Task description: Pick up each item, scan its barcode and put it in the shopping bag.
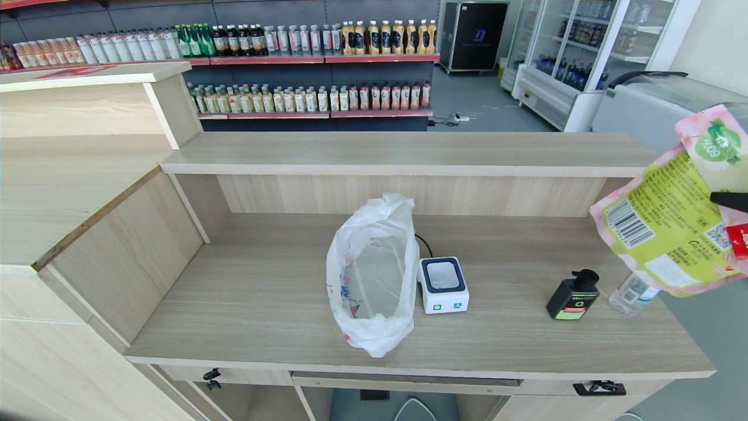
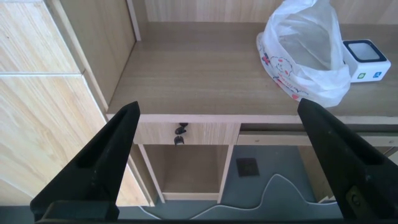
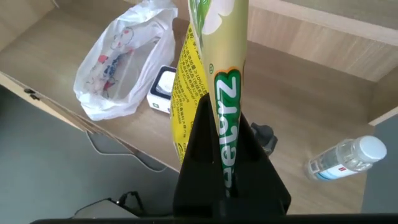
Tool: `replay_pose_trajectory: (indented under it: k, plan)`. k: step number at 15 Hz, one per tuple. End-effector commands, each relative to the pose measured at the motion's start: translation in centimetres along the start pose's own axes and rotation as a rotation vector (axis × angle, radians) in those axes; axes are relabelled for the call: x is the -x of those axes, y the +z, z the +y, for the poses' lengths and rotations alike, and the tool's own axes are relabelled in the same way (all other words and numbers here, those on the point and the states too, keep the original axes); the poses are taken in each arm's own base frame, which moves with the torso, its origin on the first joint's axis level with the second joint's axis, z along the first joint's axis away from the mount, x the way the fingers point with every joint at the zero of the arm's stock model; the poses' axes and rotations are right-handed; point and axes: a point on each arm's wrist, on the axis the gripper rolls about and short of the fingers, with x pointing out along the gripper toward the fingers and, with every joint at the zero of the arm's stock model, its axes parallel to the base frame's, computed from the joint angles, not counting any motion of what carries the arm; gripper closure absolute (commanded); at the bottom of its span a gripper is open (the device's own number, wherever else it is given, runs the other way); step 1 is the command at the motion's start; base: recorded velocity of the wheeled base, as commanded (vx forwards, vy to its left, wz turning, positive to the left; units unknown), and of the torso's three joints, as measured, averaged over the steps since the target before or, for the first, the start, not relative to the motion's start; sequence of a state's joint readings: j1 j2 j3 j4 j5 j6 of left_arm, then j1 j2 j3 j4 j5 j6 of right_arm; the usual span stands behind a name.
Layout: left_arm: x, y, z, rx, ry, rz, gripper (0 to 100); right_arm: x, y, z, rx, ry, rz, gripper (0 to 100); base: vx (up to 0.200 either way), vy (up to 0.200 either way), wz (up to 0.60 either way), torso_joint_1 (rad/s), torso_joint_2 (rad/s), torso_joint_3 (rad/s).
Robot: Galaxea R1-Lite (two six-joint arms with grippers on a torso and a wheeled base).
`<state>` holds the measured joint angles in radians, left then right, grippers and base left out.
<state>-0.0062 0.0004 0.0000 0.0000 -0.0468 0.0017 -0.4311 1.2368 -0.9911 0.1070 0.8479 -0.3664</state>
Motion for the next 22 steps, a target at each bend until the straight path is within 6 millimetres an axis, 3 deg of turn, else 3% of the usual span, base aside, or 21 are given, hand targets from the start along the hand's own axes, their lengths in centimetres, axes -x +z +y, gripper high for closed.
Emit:
replay_pose_trajectory:
  k: [1,8,10,15,20,22]
  plan:
    - [0.0,0.0,0.0,0.0,-0.001,0.001,0,-0.4,-0.1,-0.5,-0.004,-0.006,0.009,100,0.0,0.0,0.6,0.002,0.0,-0.002]
    - [0.0,0.0,0.0,0.0,-0.001,0.001,0,-2.4,-0.7,-2.2,0.062,-0.099,0.08,100,0.0,0.0,0.6,0.004,0.0,-0.001]
    - [0.0,0.0,0.0,0.0,-0.001,0.001,0,-4.1,-2.0,-3.1,0.18,-0.054,0.13,100,0.0,0.0,0.0,0.0,0.0,0.0]
    - [0.0,0.0,0.0,0.0,-0.001,0.001,0,-9.1,-3.7,-4.9,0.516,0.134,0.078,100,0.0,0.0,0.0,0.0,0.0,0.0]
    - [0.0,0.0,0.0,0.0,-0.001,0.001,0,-17.1,-4.0,-6.2,0.813,0.166,-0.11,100,0.0,0.0,0.0,0.0,0.0,0.0]
    - [0.0,0.0,0.0,0.0,0.001,0.001,0,-18.7,-4.8,-6.4,0.885,0.157,-0.153,100,0.0,0.0,0.0,0.0,0.0,0.0]
